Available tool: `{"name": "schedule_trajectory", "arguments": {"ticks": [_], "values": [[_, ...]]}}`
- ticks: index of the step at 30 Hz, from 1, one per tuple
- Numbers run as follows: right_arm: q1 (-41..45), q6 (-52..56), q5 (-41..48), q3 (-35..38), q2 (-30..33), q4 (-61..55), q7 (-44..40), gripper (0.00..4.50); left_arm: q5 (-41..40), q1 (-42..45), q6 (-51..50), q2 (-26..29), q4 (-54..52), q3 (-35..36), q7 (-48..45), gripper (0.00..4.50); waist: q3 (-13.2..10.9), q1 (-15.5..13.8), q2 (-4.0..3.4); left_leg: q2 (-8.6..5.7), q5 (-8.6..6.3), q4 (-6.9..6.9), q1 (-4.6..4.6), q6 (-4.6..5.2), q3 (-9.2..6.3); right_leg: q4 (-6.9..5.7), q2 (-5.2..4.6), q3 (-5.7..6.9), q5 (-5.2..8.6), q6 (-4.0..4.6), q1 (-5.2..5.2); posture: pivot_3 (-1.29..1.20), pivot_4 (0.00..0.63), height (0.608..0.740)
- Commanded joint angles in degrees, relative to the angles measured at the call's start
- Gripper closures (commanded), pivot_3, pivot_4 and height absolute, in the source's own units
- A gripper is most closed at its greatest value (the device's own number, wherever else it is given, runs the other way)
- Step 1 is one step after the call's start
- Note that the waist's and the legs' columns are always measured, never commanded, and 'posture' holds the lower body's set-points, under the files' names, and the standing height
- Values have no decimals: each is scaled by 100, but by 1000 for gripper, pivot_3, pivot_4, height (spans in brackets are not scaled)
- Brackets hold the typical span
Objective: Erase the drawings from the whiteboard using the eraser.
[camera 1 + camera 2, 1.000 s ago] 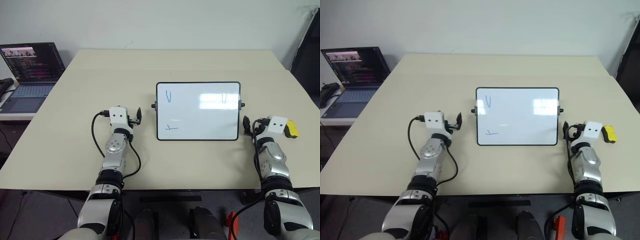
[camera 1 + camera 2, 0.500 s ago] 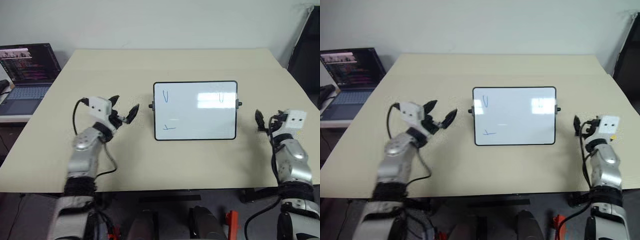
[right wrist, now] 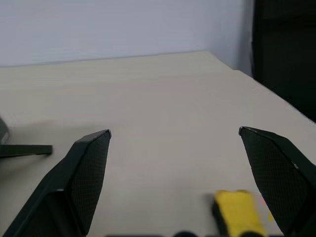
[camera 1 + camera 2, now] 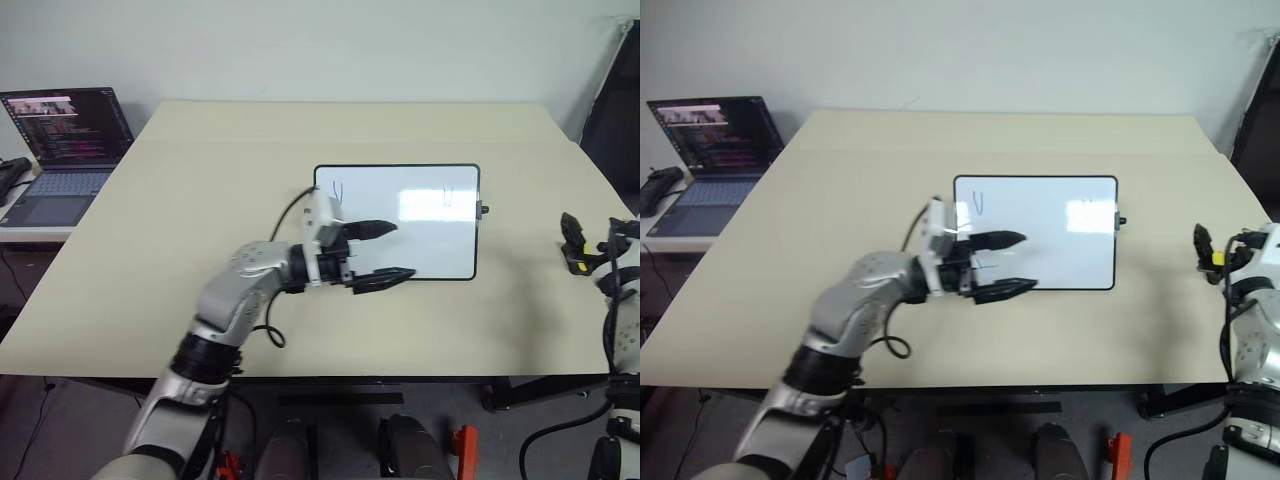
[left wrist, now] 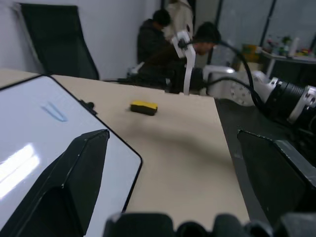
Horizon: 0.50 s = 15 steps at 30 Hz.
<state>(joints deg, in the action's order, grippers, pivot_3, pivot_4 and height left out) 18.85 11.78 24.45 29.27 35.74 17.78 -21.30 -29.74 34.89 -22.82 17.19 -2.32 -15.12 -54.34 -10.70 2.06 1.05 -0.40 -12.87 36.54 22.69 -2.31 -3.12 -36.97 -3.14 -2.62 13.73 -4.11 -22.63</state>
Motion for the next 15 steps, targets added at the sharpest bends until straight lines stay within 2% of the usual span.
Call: {"name": "schedule_trajectory", "arguments": {"ticks": [1, 7, 15], "values": [[-26, 258, 77, 142, 418, 456, -417, 24, 495, 252, 502, -308, 424, -299, -126, 0, 0, 19, 0, 2, 0, 0, -2, 0, 1, -1, 2, 0, 1, 2, 1, 0, 150, 740], [455, -1, -148, 10, 819, 1831, -907, 24, 709, 143, 728, -603, 530, -313, -146, 0, 1, 87, -2, 2, 0, -3, -6, 0, 7, -1, 4, -8, 2, 2, 1, 0, 150, 740], [1055, -504, -411, -219, 869, 3087, -1303, 24, 754, -45, 578, -431, 320, -149, -88, 0, 1, 107, -2, 1, 0, -1, -6, 0, 7, 0, 3, -10, 2, 0, 2, 0, 150, 740]]}}
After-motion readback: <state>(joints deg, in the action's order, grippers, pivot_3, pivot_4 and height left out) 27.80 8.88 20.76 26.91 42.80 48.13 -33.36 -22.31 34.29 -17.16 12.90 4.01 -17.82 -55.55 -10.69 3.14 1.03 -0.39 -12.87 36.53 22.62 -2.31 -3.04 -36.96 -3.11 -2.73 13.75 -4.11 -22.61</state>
